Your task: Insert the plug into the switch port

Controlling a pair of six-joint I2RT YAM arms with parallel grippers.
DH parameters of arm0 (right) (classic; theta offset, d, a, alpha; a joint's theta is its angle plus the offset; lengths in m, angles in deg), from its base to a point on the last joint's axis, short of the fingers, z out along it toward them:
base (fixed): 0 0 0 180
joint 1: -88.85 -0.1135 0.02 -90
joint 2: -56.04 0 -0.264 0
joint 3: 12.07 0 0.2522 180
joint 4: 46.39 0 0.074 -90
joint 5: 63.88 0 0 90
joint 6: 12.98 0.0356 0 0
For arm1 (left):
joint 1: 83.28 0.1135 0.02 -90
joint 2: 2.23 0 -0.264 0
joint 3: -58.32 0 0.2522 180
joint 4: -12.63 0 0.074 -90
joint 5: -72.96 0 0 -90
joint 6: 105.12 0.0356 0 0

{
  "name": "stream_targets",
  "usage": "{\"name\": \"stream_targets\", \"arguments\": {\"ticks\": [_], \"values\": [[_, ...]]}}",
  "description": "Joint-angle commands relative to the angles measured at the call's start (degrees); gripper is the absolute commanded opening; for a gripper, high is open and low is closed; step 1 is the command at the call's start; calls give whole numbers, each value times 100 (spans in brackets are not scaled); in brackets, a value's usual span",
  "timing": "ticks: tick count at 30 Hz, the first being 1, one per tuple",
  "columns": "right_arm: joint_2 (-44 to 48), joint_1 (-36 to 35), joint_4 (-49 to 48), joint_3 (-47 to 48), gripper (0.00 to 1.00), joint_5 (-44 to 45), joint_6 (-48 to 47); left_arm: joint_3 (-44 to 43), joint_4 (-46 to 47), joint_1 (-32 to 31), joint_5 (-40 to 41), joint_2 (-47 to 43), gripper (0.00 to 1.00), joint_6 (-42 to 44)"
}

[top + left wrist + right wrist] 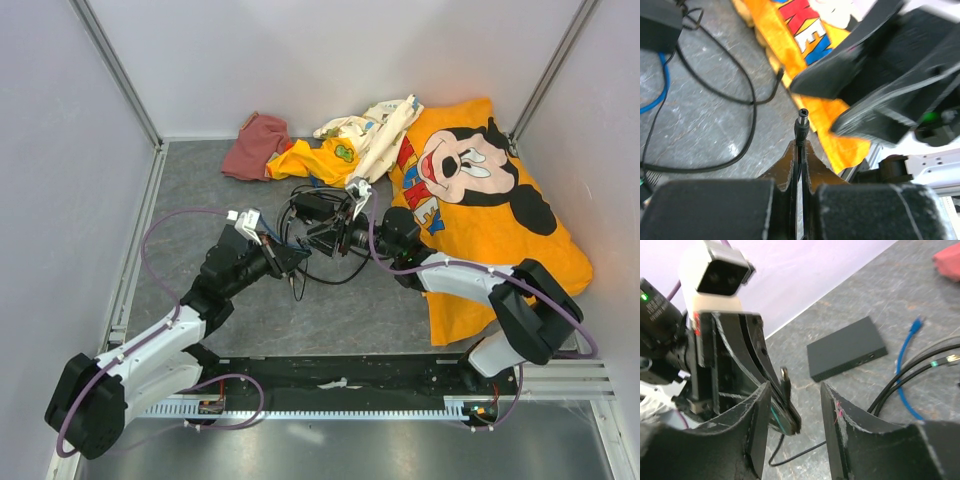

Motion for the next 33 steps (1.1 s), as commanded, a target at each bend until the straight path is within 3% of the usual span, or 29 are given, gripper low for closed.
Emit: {"name": "stream_targets", "arguments": {"ticks": [1, 10, 16, 21, 25, 28, 29, 33], "values": [[-233, -46, -763, -64, 50, -543, 287, 80, 637, -18, 8, -83, 2, -246], [-637, -64, -1554, -38, 43, -1000, 779, 63, 795, -18, -142, -13, 2, -282], [-849, -55, -1862, -29, 32, -1150, 1026, 89, 839, -18, -80, -127, 2, -282], [-901, -64, -1871, -64, 19, -1194, 1026, 142, 892, -18, 7, -259, 2, -282], [-972, -56, -1915, -55, 0, -1238, 991, 177, 796, -18, 122, -364, 2, -238], [-963, -64, -1574, 84, 0, -1142, 572, 37, 104, -9, 323, -540, 9, -36], [-928, -56, -1094, 164, 0, -1098, 378, -25, -169, -9, 568, -618, 18, 147], [-928, -55, 306, 656, 0, -659, -826, -709, -1837, 17, 1508, -970, 38, 772]]}}
